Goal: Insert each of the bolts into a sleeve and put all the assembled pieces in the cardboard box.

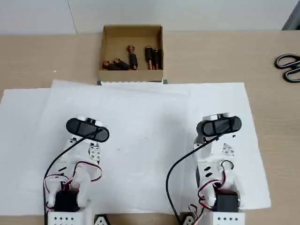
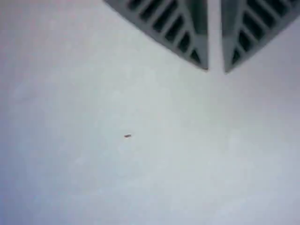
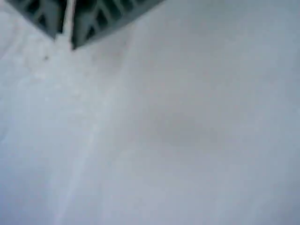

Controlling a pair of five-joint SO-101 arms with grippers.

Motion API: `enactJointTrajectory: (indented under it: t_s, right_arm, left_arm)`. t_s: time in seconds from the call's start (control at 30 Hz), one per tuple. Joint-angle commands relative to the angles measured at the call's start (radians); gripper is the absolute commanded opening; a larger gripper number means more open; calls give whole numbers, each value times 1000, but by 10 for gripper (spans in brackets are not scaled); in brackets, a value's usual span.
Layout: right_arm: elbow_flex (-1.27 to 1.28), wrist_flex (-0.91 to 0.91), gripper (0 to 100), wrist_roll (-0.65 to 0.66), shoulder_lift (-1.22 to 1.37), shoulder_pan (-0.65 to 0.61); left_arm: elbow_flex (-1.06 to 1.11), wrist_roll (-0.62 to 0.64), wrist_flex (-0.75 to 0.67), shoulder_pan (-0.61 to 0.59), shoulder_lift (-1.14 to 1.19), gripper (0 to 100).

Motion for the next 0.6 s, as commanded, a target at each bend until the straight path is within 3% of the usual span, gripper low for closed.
enactJointTrajectory:
  t_s: [0.0,0.57]
  right_arm:
    - [55,-42,3,-15,-16,8]
    - [54,5,3,-15,-13,7]
  left_arm:
    - [-4,-5,0,5,-14,7]
    - [-4,-5,0,5,-14,7]
